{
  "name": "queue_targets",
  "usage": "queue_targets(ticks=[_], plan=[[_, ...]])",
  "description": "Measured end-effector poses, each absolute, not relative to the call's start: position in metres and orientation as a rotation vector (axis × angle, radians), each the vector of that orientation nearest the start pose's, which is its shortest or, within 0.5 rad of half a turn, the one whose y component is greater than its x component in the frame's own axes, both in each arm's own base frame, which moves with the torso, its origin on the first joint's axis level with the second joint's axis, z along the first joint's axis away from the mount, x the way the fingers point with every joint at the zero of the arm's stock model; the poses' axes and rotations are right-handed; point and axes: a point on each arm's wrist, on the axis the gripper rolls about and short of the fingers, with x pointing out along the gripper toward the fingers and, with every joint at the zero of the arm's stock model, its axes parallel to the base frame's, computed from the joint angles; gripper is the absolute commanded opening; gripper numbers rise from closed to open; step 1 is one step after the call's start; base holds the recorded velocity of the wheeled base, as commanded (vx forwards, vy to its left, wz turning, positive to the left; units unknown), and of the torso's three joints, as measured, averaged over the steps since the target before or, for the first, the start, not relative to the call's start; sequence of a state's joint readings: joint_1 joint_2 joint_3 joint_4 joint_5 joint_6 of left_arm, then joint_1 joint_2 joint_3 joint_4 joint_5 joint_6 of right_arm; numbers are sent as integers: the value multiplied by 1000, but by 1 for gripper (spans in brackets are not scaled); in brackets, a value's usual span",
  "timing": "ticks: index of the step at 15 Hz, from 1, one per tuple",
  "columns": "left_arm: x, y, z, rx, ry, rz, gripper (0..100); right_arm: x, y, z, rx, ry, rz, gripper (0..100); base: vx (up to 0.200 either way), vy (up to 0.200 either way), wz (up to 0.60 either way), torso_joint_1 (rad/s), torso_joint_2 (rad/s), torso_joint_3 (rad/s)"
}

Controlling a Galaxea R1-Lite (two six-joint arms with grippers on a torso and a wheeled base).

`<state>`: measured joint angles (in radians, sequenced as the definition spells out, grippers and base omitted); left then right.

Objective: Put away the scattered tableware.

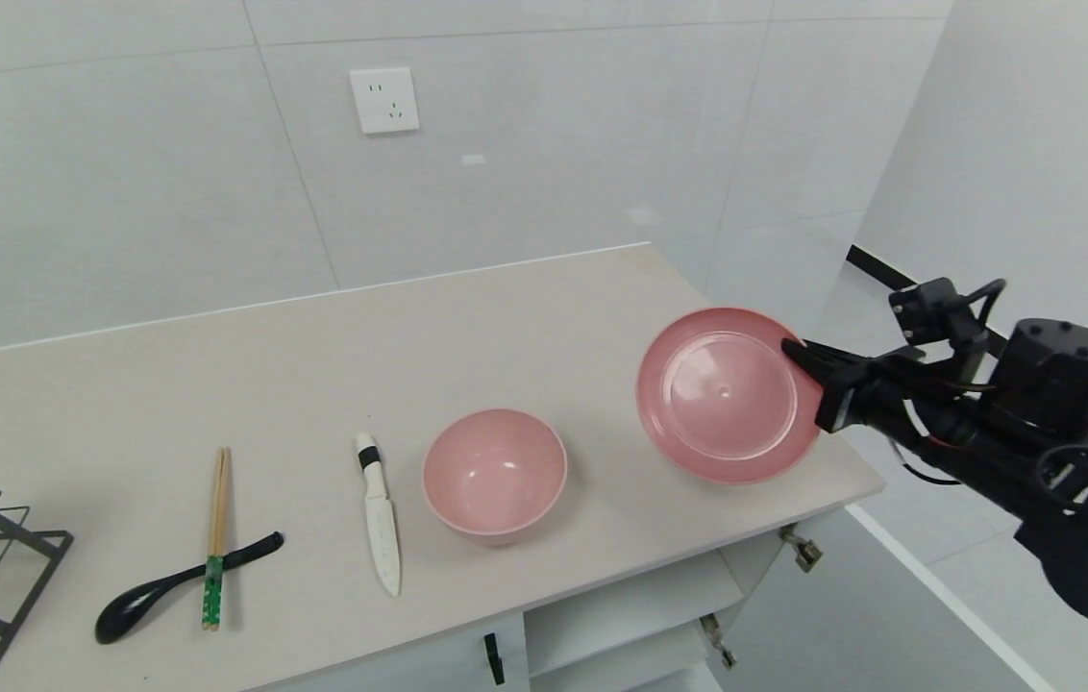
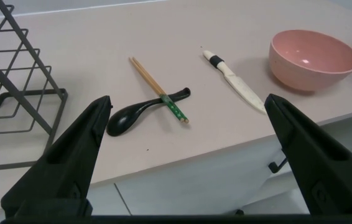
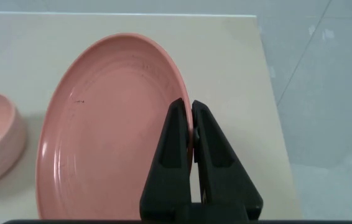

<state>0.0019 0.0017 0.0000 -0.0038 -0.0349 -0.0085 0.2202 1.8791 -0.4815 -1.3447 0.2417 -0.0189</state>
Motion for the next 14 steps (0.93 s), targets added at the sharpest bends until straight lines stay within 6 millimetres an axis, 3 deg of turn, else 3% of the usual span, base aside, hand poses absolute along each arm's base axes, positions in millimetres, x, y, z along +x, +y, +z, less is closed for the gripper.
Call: queue_targets(ticks=[3, 6, 8, 10, 12, 14], plan=[[-23, -1, 79, -5, -33, -47, 100, 246, 56, 128, -6, 52, 445, 0, 0, 0, 0, 0, 0, 0], [-24, -1, 94, -8, -177, -57, 100, 210, 45, 126, -2, 63, 429, 0, 0, 0, 0, 0, 0, 0], [-25, -2, 96, -31, -198, -108, 100, 200, 42, 127, -1, 57, 422, 0, 0, 0, 0, 0, 0, 0], [-27, -6, 99, -29, -194, -281, 100, 194, 39, 128, -1, 50, 417, 0, 0, 0, 0, 0, 0, 0], [-30, -8, 116, -19, -209, -372, 100, 189, 35, 132, -1, 31, 402, 0, 0, 0, 0, 0, 0, 0], [-28, -9, 150, -5, -224, -439, 100, 188, 33, 140, -6, -15, 393, 0, 0, 0, 0, 0, 0, 0]])
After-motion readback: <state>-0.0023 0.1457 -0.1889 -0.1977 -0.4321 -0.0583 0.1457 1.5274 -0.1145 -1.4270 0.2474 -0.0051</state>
